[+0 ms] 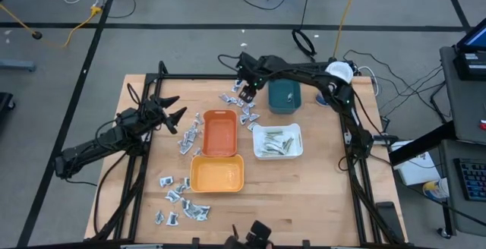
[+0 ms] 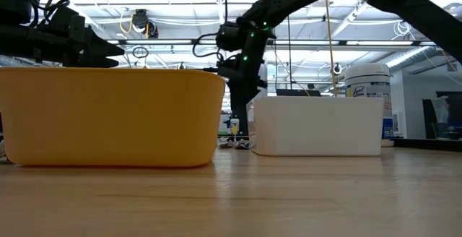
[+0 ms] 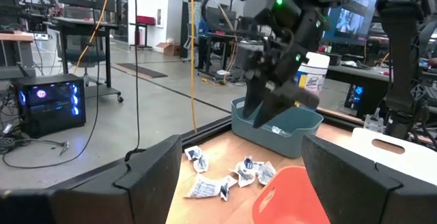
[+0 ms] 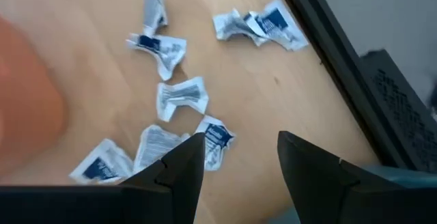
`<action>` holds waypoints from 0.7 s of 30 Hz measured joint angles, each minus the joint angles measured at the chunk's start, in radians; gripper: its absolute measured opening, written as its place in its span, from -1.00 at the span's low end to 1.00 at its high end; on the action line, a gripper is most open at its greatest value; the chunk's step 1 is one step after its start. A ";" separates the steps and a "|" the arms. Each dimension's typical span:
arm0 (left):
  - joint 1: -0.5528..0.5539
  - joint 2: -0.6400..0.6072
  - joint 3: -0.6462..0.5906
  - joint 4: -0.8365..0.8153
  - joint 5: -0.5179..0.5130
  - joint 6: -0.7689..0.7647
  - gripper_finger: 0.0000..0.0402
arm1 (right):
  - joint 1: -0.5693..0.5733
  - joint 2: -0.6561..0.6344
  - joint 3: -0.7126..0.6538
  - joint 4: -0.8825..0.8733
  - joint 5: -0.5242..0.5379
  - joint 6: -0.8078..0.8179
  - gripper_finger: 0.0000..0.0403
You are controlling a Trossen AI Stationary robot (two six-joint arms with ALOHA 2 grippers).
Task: Pick & Place First Aid Supplies
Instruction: Put the blue sachet into the blue bin
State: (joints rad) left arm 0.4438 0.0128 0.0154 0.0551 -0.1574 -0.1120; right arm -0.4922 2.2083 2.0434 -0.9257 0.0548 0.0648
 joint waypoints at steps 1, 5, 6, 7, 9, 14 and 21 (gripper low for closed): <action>0.000 0.000 0.000 0.000 0.000 0.000 0.53 | 0.003 0.007 -0.001 0.001 0.006 0.010 -0.10; 0.000 0.000 0.000 0.000 0.000 0.000 0.53 | 0.017 0.032 -0.018 0.027 0.033 0.066 -0.10; 0.000 0.000 0.000 0.000 0.000 0.000 0.53 | 0.019 0.037 -0.023 0.027 0.026 0.080 -0.10; 0.000 0.000 0.000 0.000 0.000 0.000 0.53 | 0.022 0.042 -0.028 0.024 0.022 0.093 -0.10; 0.000 0.000 0.000 0.000 0.000 0.000 0.53 | 0.030 0.054 -0.034 0.024 0.023 0.107 -0.10; 0.000 0.000 0.000 0.000 0.000 0.000 0.53 | 0.039 0.078 -0.049 0.025 0.022 0.138 -0.10; 0.000 0.000 0.000 0.000 0.000 0.000 0.53 | 0.043 0.082 -0.108 0.090 0.054 0.197 -0.10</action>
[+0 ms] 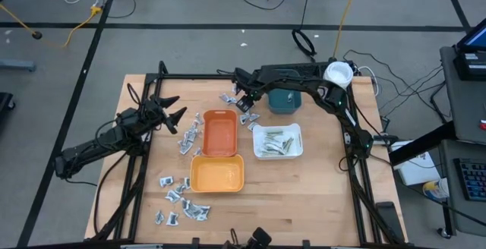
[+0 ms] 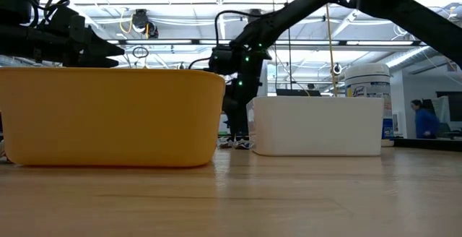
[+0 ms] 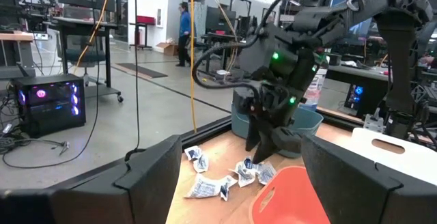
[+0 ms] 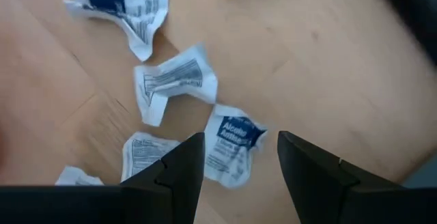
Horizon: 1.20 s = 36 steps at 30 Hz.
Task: Pick & Place First Aid Supplies
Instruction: Put the blue sachet into the blue bin
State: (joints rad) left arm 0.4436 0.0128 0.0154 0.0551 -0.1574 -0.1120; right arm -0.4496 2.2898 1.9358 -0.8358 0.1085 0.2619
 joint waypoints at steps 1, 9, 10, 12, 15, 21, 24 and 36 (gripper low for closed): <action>0.000 0.000 0.000 0.000 0.000 0.000 0.53 | 0.000 0.000 -0.012 0.002 -0.003 0.011 -0.10; 0.000 0.000 0.000 0.000 0.000 0.000 0.53 | 0.000 0.000 -0.051 -0.001 0.019 0.000 -0.10; 0.000 0.000 0.000 0.000 0.000 0.000 0.53 | 0.000 0.000 -0.051 -0.001 0.019 -0.008 -0.11; 0.000 0.000 0.000 0.000 0.000 0.000 0.53 | 0.000 0.000 -0.051 -0.001 0.018 -0.013 -0.13; 0.000 0.000 0.000 0.000 0.000 0.000 0.53 | -0.002 0.000 -0.051 -0.002 0.019 -0.014 -0.25; 0.000 0.000 0.000 0.000 0.000 0.000 0.53 | -0.015 0.000 -0.051 -0.021 0.022 -0.024 -0.68; 0.000 0.000 0.000 0.000 0.000 0.000 0.53 | -0.021 0.000 -0.051 -0.037 0.044 -0.071 -0.92; 0.000 0.000 0.000 0.000 0.000 0.000 0.53 | -0.016 -0.096 -0.051 -0.055 0.045 -0.257 -0.99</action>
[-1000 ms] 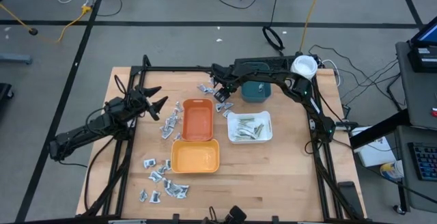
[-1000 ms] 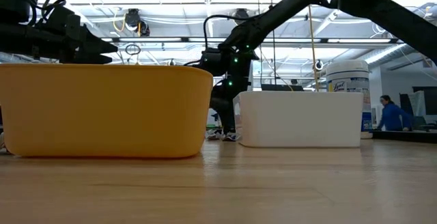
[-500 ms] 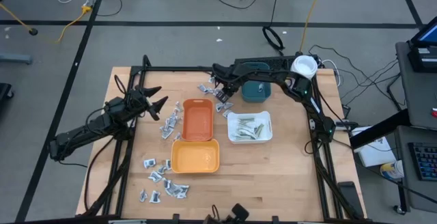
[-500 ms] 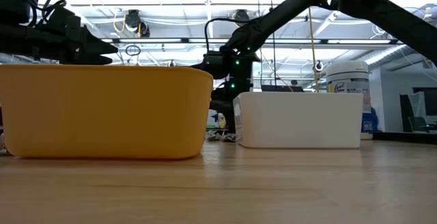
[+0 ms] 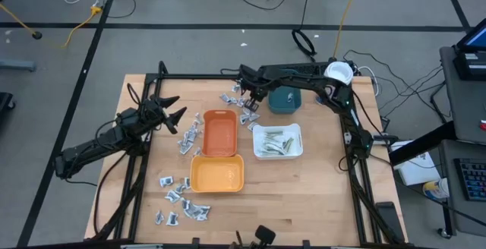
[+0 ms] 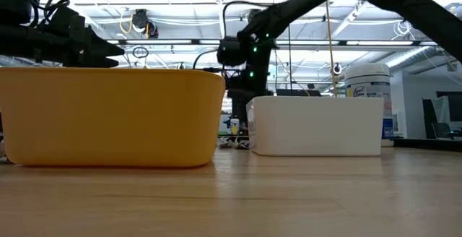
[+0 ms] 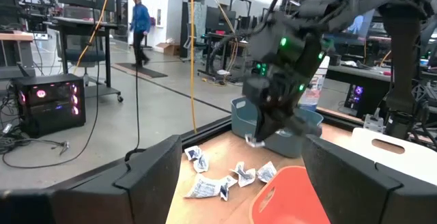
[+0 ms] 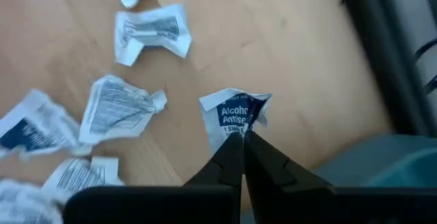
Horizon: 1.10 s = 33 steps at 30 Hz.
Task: Pick & Place First Aid Supplies
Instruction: Put the blue sachet into the blue bin
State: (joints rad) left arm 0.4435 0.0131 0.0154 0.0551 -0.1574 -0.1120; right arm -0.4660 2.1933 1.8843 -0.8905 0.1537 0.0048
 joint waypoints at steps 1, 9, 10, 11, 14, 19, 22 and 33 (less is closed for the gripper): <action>0.000 0.000 0.000 0.000 0.000 0.000 0.53 | 0.000 -0.015 0.000 -0.004 0.001 -0.019 -0.99; 0.000 0.000 0.000 0.000 0.000 0.000 0.53 | 0.001 -0.102 0.001 -0.040 -0.001 -0.086 -1.00; 0.000 0.000 0.000 0.000 0.000 0.000 0.53 | 0.001 -0.107 0.001 -0.042 -0.001 -0.098 -1.00; 0.000 0.000 0.000 0.000 0.000 0.000 0.53 | 0.001 -0.110 0.001 -0.046 0.000 -0.109 -1.00; 0.000 0.000 0.000 0.000 0.000 0.000 0.53 | 0.000 -0.109 0.000 -0.054 0.003 -0.130 -1.00; 0.000 0.000 0.000 0.000 0.000 0.000 0.53 | -0.047 -0.179 -0.114 -0.037 0.003 -0.148 -1.00; 0.000 0.000 0.000 0.000 0.000 0.000 0.53 | -0.085 -0.252 -0.210 0.041 0.009 -0.155 -1.00; 0.000 0.000 0.000 -0.001 0.000 0.001 0.53 | -0.210 -0.415 -0.418 0.161 0.005 -0.244 -1.00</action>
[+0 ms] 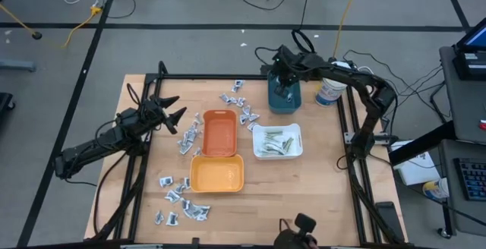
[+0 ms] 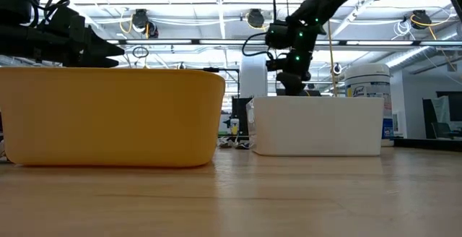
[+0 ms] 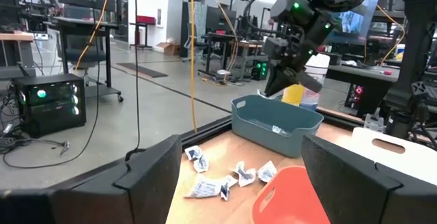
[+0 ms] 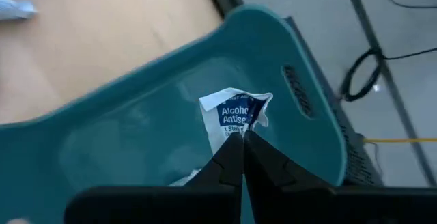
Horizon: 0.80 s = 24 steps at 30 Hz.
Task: Pick & Place First Aid Supplies
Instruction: Put the blue sachet into the blue bin
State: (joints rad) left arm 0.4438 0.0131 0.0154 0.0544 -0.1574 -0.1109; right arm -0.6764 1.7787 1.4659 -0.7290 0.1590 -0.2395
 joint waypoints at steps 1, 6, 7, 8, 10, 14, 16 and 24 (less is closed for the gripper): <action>0.000 0.000 0.000 0.001 0.000 0.000 0.53 | -0.005 -0.002 -0.001 -0.008 -0.007 -0.009 -1.00; 0.000 0.000 0.000 0.001 0.000 0.000 0.53 | -0.008 -0.004 -0.004 -0.026 -0.036 -0.020 -1.00; 0.000 0.000 0.000 0.000 0.000 0.000 0.53 | -0.008 -0.004 -0.011 -0.017 -0.055 -0.020 -1.00; 0.000 0.000 0.000 0.001 0.000 0.000 0.53 | -0.008 -0.005 -0.023 -0.003 -0.070 -0.020 -0.99; 0.000 0.000 0.000 0.001 0.000 0.000 0.53 | -0.007 -0.005 -0.054 0.024 -0.086 -0.019 -0.98; 0.000 0.000 0.000 0.001 0.000 0.000 0.53 | -0.002 -0.004 -0.132 0.063 -0.082 -0.025 -0.98; 0.000 0.000 0.000 0.001 0.000 0.000 0.53 | 0.002 -0.004 -0.165 0.080 -0.077 -0.041 -0.98; 0.000 0.000 0.000 0.001 0.000 -0.001 0.53 | 0.013 -0.004 -0.197 0.094 -0.056 -0.056 -0.59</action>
State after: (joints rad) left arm 0.4435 0.0131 0.0154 0.0555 -0.1574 -0.1116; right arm -0.6636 1.7752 1.2686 -0.6346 0.1028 -0.2958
